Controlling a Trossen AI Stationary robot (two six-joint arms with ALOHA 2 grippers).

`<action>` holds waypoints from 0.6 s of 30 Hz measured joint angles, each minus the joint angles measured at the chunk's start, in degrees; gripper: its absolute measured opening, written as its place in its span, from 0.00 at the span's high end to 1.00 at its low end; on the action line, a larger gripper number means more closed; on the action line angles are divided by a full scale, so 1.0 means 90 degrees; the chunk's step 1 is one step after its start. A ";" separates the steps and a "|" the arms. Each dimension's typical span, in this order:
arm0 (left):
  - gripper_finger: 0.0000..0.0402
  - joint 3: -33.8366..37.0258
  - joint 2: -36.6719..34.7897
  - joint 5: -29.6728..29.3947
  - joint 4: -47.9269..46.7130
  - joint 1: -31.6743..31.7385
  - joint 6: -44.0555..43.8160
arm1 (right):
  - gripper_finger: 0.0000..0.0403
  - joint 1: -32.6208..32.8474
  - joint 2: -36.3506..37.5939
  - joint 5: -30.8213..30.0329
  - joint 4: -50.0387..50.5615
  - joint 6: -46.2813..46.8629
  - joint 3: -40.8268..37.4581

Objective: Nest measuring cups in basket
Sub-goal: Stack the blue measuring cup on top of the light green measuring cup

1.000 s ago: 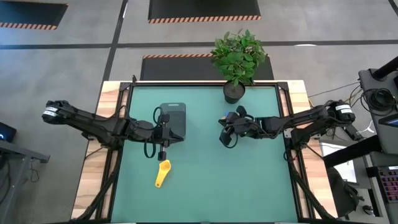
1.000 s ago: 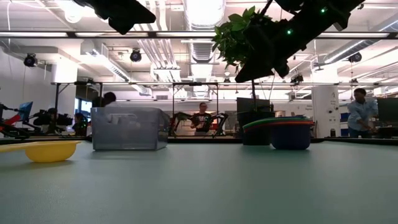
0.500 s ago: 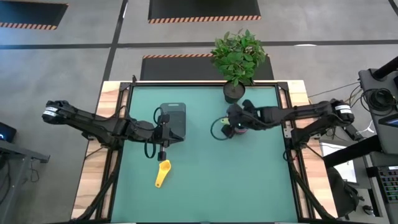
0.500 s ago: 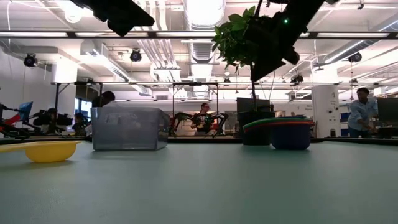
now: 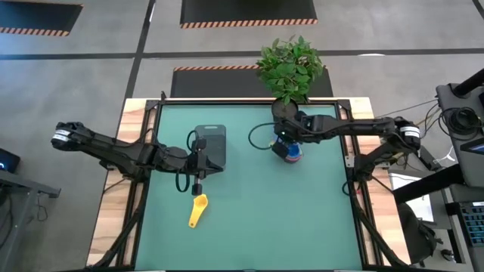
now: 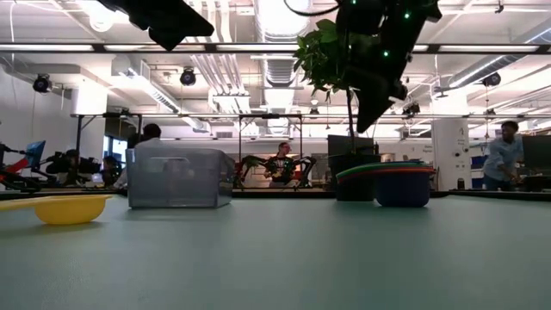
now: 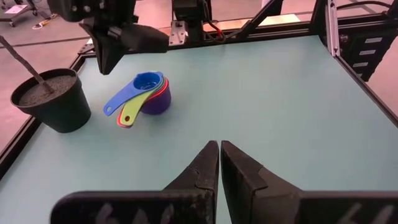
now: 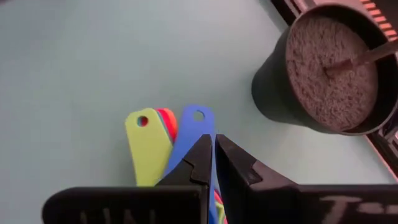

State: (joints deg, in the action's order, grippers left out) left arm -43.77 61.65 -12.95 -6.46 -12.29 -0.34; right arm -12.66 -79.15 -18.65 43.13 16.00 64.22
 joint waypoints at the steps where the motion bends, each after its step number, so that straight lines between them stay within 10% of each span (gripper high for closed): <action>1: 1.00 0.0000 -0.0001 0.0000 -0.0001 0.0000 0.0000 | 0.98 -0.0056 -0.0013 0.0065 0.0023 -0.0050 -0.0011; 18: 1.00 0.0000 -0.0001 0.0000 0.0000 0.0000 0.0002 | 0.98 -0.0696 0.0053 0.0121 -0.0077 -0.0791 -0.0286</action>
State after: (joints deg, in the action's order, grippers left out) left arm -43.77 61.64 -12.95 -6.46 -12.29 -0.32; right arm -18.92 -78.67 -17.56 42.43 8.87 61.64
